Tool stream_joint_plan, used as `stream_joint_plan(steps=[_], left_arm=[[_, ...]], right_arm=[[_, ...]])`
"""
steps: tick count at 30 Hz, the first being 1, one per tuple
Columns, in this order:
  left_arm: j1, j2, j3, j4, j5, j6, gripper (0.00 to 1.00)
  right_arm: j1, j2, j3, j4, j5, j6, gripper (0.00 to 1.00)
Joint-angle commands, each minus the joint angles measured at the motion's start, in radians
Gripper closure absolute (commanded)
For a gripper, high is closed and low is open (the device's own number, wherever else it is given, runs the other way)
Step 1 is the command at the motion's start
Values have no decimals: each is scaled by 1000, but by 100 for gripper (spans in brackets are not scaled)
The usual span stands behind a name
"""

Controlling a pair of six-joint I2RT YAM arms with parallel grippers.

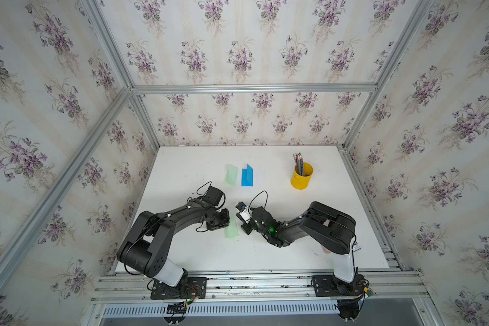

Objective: Fold the square paper along the opposite sides
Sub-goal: Smooth out the paper at the center of the board.

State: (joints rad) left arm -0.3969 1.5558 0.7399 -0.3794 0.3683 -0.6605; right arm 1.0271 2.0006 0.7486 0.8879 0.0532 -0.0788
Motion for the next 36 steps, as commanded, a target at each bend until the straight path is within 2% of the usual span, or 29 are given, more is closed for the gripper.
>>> stream_joint_plan(steps=[1,8,17,25,32,36], left_arm=[[1,16,-9,-95,-87,18,100],[2,17,-8,-96,-88,23,100],[17,13,-13,-99,-95,35,100],[21,13,-25,-87,-93,36,100],[21,16,-24,-80,-86,38,100],[21,10,-22,-84,-89,40,100]], right_arm=[[21,18,9,41,-19,3,100],[41,84,59,-56,-6,-2,100],[33,50,-19,-134,69,-3,100],[20,48,-15,-150,59,-6,100],[19,-3,76,-205,30,-34,100],[21,-35,62,-193,19,-45,100]])
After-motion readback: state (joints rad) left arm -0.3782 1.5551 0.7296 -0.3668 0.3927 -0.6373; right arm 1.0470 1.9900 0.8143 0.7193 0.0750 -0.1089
